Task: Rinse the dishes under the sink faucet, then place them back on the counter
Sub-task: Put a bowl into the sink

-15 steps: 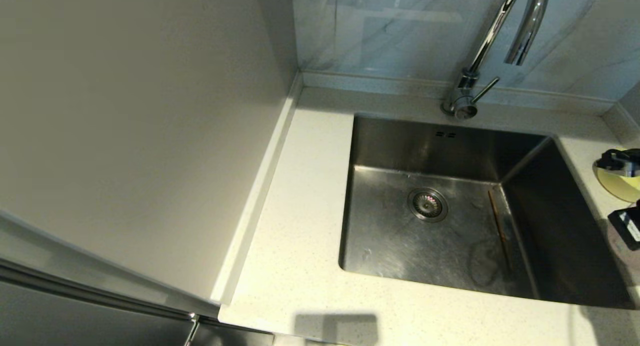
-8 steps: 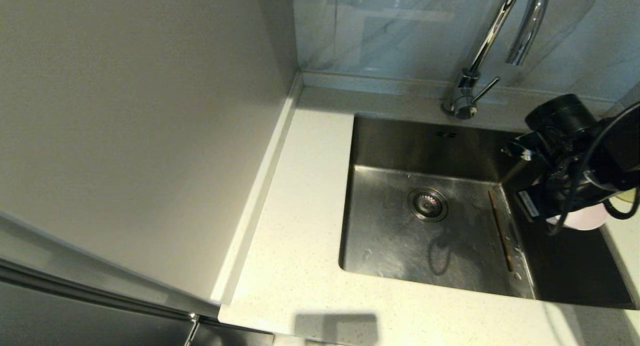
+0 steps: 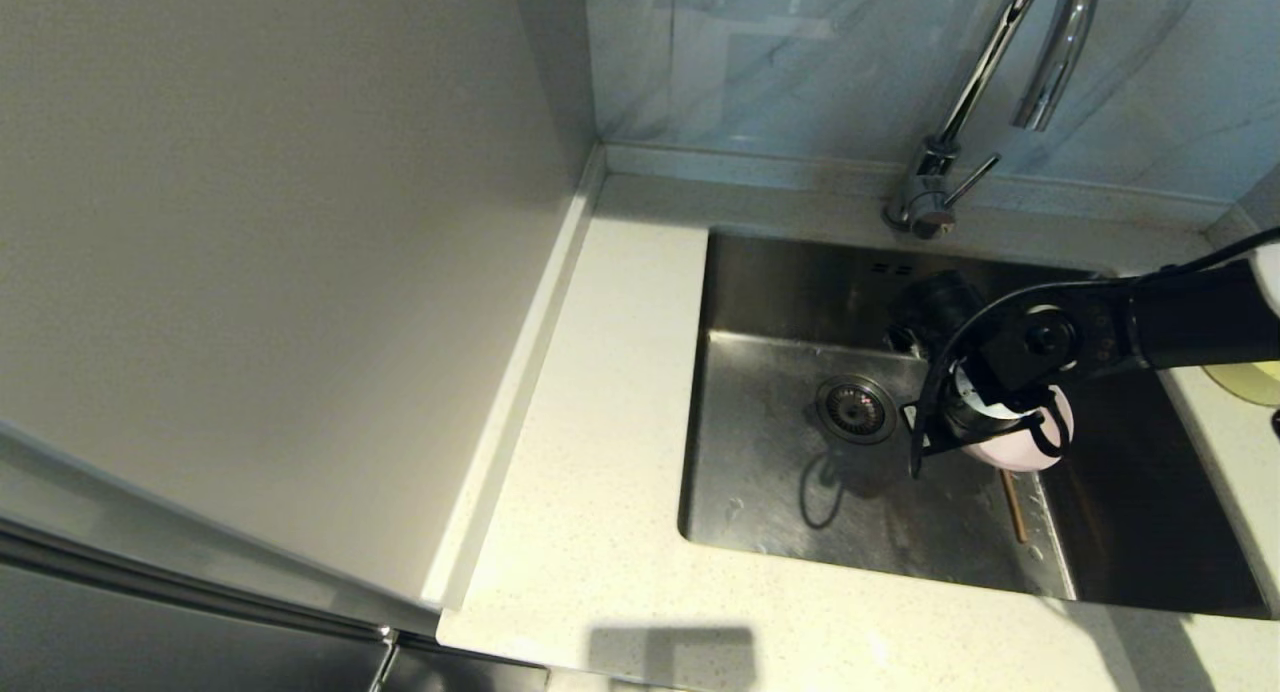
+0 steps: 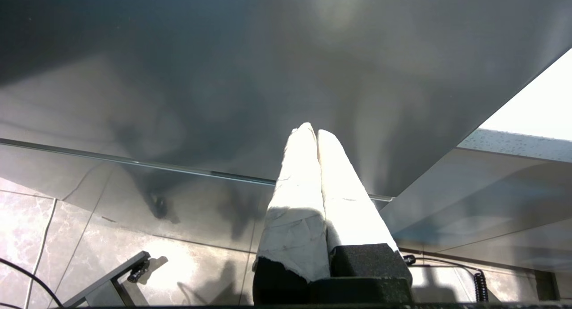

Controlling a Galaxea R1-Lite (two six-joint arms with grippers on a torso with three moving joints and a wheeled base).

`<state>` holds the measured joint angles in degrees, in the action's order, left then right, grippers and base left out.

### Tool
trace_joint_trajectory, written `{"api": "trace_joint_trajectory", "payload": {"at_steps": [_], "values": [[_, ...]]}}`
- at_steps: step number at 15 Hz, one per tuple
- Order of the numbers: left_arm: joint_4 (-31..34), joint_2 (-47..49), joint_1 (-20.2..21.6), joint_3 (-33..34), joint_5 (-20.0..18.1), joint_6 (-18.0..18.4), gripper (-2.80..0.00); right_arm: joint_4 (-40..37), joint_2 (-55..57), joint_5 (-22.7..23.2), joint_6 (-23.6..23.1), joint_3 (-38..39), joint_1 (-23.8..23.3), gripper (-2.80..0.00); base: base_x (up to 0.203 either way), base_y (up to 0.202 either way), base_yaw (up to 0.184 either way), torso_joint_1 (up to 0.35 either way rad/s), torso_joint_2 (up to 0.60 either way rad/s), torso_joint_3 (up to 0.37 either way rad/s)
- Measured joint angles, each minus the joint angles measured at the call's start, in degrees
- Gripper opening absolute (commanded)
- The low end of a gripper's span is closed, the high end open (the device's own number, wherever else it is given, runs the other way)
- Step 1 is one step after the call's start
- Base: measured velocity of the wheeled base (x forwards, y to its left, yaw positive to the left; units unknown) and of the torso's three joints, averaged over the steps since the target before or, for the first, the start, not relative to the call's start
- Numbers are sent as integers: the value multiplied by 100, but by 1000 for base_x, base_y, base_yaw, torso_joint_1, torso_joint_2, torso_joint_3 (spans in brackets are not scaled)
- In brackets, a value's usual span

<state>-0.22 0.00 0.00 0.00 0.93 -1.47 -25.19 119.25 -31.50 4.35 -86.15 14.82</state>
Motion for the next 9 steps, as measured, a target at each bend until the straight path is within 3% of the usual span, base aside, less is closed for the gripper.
{"api": "trace_joint_trajectory", "payload": {"at_steps": [9], "values": [[-2, 0, 0, 0, 1, -1, -280, -28, 1594, 28, 162, -1166, -44, -280, 0, 0, 0, 0, 0, 0]]}}
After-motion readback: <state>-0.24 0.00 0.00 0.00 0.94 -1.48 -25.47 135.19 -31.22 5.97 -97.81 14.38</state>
